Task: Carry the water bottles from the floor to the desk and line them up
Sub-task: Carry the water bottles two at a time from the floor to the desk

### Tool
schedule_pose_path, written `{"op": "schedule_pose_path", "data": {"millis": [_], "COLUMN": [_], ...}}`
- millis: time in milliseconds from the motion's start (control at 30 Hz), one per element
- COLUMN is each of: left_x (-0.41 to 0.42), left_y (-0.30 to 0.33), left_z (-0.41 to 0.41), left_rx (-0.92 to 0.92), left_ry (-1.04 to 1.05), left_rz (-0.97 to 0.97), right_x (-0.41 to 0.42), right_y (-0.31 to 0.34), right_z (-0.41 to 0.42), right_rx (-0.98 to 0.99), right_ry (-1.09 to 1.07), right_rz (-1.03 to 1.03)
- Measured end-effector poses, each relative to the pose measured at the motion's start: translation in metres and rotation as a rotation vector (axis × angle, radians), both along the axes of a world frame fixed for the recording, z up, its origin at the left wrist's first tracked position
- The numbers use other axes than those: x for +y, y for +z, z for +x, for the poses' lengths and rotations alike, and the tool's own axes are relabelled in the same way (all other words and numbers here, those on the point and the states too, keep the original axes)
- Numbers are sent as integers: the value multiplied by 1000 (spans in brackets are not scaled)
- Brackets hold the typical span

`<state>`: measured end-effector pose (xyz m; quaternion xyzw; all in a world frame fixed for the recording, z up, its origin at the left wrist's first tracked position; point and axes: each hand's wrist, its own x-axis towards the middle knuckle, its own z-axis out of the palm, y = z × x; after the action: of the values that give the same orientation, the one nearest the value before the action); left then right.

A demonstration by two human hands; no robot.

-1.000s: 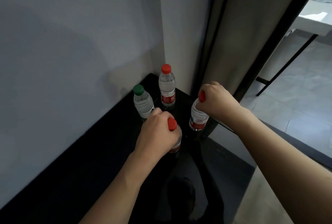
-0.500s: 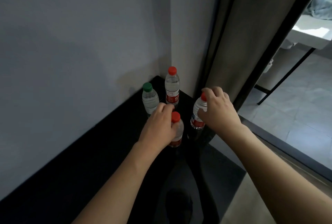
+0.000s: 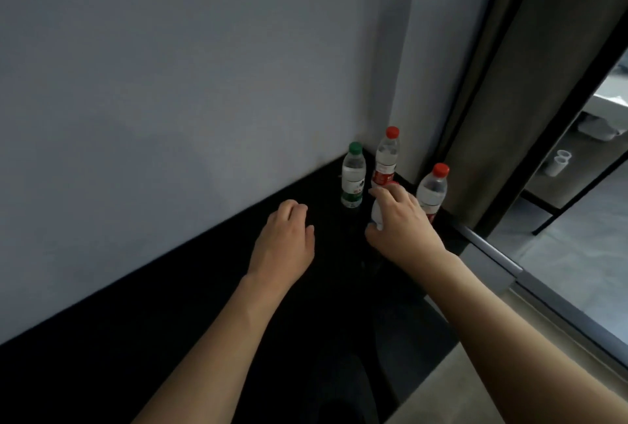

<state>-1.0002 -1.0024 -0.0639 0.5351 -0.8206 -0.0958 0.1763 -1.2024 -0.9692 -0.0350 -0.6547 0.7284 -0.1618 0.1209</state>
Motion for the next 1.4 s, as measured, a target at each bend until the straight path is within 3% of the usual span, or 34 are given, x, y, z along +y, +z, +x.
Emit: {"op": "schedule_pose_path", "data": {"millis": [367, 1100, 1400], "left_x": [59, 126, 195], "left_y": [11, 9, 13], "left_z": [154, 428, 507], "left_rx": [23, 48, 68], "left_ry": [293, 661, 884], "left_rz": [-25, -9, 40], "right_x": [16, 42, 78], "right_y": [11, 8, 0], "right_z": [156, 450, 547], "right_rx": [-13, -2, 4], "right_ry": [281, 626, 828], "right_rz": [61, 155, 178]}}
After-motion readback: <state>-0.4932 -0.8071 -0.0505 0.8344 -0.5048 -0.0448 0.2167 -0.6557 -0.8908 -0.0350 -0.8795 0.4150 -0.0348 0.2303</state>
